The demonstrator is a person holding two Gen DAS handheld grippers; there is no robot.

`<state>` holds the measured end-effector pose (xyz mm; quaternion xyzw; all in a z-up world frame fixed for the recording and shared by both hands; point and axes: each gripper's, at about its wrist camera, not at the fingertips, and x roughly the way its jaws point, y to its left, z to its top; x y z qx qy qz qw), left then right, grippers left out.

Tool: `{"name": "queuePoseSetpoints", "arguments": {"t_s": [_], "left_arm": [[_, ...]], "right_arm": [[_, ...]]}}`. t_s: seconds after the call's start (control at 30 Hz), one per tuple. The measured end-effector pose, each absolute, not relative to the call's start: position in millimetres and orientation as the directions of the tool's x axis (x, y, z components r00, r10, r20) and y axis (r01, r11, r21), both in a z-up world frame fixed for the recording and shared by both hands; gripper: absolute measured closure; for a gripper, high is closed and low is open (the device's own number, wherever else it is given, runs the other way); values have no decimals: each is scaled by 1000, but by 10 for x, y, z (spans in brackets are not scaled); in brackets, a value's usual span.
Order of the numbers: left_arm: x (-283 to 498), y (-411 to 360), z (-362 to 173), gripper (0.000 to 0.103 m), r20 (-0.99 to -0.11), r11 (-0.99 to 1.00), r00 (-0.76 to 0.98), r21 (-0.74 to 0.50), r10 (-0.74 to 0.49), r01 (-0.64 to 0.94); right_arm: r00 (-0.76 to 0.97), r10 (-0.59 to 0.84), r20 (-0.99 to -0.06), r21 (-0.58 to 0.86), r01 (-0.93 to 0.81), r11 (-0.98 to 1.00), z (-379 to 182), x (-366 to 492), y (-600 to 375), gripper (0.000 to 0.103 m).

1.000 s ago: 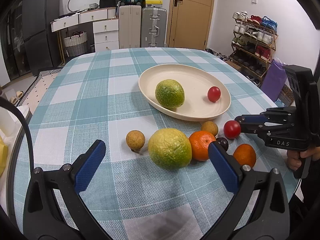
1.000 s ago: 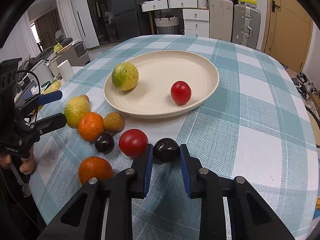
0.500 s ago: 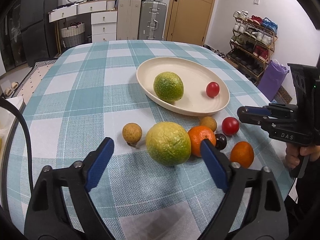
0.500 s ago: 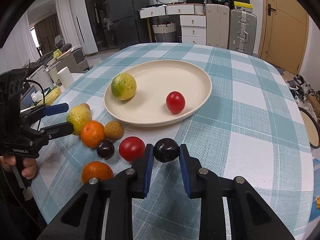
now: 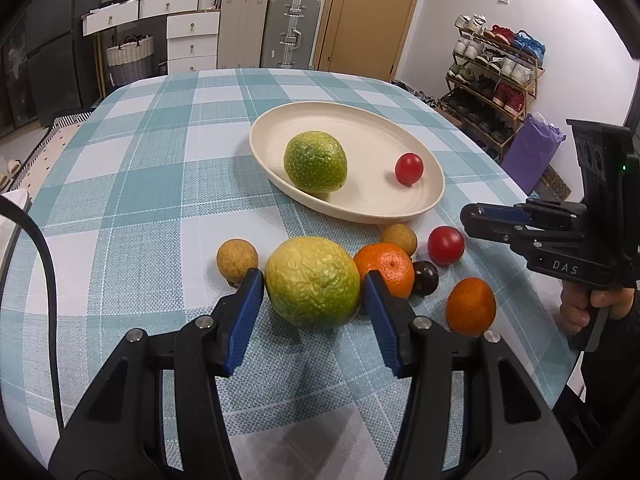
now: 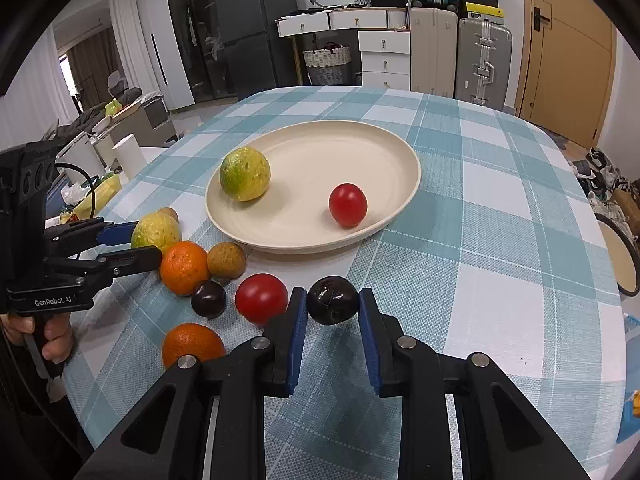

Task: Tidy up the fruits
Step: 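Lift the yellow-green citrus and dark plum and carry them over the plate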

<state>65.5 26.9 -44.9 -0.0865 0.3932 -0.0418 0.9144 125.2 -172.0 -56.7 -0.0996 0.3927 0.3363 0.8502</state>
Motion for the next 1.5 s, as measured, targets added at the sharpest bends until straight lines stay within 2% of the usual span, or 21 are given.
{"name": "queuePoseSetpoints", "arguments": {"t_s": [0.8,1.03,1.23,1.5], "left_arm": [[516,300,-320,60,-675,983,722,-182,-154,39],[509,285,-321,59,-682,983,714,-176,-158,50],[568,306,-436,58,-724,986,677,-163,-136,24],[556,268,-427,58,-710,986,690,-160,-143,40]], "right_arm": [[479,500,-721,92,-650,754,-520,1255,-1744,77],[478,500,-723,92,-650,754,-519,1268,-1744,77],[477,501,-723,92,-652,753,-516,1263,-1743,77],[481,502,-719,93,-649,755,-511,1264,-1749,77]]}}
